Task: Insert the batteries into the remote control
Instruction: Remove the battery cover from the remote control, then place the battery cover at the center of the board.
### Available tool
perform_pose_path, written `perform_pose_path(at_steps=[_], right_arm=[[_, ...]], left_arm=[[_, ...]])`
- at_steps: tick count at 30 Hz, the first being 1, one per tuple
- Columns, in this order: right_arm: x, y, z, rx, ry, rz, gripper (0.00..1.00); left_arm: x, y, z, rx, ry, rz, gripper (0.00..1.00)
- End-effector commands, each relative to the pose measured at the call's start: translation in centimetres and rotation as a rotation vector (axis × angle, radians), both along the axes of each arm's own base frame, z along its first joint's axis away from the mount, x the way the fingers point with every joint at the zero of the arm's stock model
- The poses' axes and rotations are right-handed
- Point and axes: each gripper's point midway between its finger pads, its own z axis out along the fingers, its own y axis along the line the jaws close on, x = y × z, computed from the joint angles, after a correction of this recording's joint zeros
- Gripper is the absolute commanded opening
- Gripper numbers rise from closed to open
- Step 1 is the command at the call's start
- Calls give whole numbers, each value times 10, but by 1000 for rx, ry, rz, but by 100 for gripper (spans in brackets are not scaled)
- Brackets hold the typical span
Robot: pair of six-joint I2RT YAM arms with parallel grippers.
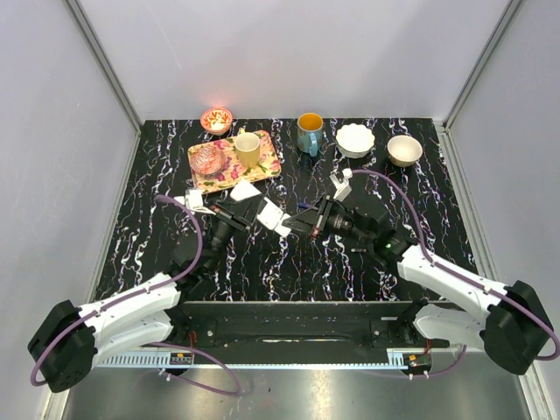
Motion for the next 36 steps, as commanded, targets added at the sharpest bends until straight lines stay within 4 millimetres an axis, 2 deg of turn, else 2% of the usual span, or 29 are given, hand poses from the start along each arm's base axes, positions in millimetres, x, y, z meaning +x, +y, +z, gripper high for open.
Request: perform_pose_path(at_steps=[1, 5, 7, 9, 10, 11, 12, 13, 14, 15, 17, 18, 19, 21, 22, 24, 25, 27, 28, 29, 30, 33, 36], right_arm=[[-19, -14, 31, 25, -99, 64, 0], [-27, -26, 37, 9, -133, 62, 0], [-22, -35, 28, -29, -136, 19, 0], [-9, -47, 8, -85, -118, -47, 0], [5, -56, -4, -120, -103, -126, 0], [13, -64, -27, -163, -67, -174, 0], [22, -71, -38, -181, -48, -221, 0], [39, -84, -54, -213, -22, -298, 0], [43, -90, -74, -241, 9, -326, 0], [52, -94, -77, -230, 6, -357, 0], [65, -105, -104, -255, 50, -407, 0], [73, -105, -101, -228, 29, -422, 0], [79, -106, -115, -249, 56, -432, 0], [93, -112, -120, -248, 51, -470, 0], [98, -112, -136, -265, 87, -471, 0], [112, -115, -139, -244, 96, -487, 0], [116, -116, -157, -269, 136, -490, 0], [129, -117, -160, -261, 144, -507, 0], [132, -118, -173, -282, 176, -512, 0], [139, -118, -175, -283, 179, -522, 0], [142, -121, -188, -297, 216, -532, 0], [150, -122, -196, -285, 250, -533, 0], [149, -125, -207, -300, 289, -528, 0]], left_arm=[[6, 24, 17, -78, -35, 65, 0], [11, 37, 12, -82, -28, 84, 0], [14, 42, 9, -73, -27, 101, 0], [13, 46, 8, -75, -28, 109, 0], [14, 48, 6, -75, -23, 115, 0], [12, 50, 4, -81, -20, 115, 0], [11, 50, 3, -84, -17, 113, 0], [9, 49, 1, -93, -10, 100, 0], [6, 50, -3, -97, -3, 91, 0], [4, 48, -5, -100, 2, 75, 0], [-1, 49, -12, -121, 17, 58, 0], [-3, 49, -14, -124, 22, 54, 0], [-4, 49, -17, -128, 29, 50, 0], [-8, 52, -22, -135, 34, 49, 0], [-9, 53, -27, -130, 45, 51, 0], [-12, 55, -25, -138, 37, 48, 0], [-12, 55, -29, -134, 46, 48, 0], [-15, 57, -28, -141, 40, 47, 0], [-15, 58, -31, -138, 47, 49, 0], [-16, 59, -30, -142, 44, 49, 0], [-16, 59, -31, -142, 45, 52, 0], [-17, 62, -34, -145, 50, 59, 0], [-18, 63, -36, -145, 53, 63, 0]])
